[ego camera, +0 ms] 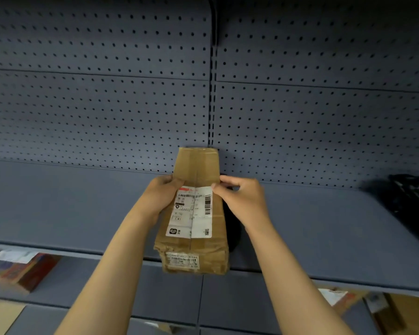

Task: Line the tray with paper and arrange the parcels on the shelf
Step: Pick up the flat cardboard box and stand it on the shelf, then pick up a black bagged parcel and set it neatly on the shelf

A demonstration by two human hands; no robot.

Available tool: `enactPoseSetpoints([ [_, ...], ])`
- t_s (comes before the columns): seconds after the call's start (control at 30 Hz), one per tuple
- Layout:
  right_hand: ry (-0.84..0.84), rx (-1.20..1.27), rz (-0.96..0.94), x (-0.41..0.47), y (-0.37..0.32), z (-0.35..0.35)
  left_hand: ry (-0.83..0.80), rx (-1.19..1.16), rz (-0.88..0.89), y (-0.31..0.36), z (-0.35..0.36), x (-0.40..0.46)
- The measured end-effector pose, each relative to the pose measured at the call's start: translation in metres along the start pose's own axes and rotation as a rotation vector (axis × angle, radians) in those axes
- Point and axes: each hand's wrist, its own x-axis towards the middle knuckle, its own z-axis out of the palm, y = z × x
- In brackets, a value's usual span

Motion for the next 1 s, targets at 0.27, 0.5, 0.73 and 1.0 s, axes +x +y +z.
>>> enactPoseSetpoints([
  [0.27, -0.02, 0.021, -0.006, 0.001, 0.0, -0.001, 0.174, 0.267, 0.16, 0.007, 0.004, -0.007],
  [0.5, 0.012, 0.096, -0.089, 0.0, -0.015, -0.054, 0.35, 0.31, 0.486, 0.058, 0.027, -0.056],
  [0.73, 0.097, 0.136, -0.146, 0.003, -0.022, -0.149, 0.26, 0.128, 0.695, 0.116, 0.131, -0.09],
  [1.0, 0.213, 0.082, -0.1, 0.004, 0.016, -0.288, 0.155, -0.019, 0.615, 0.13, 0.252, -0.103],
])
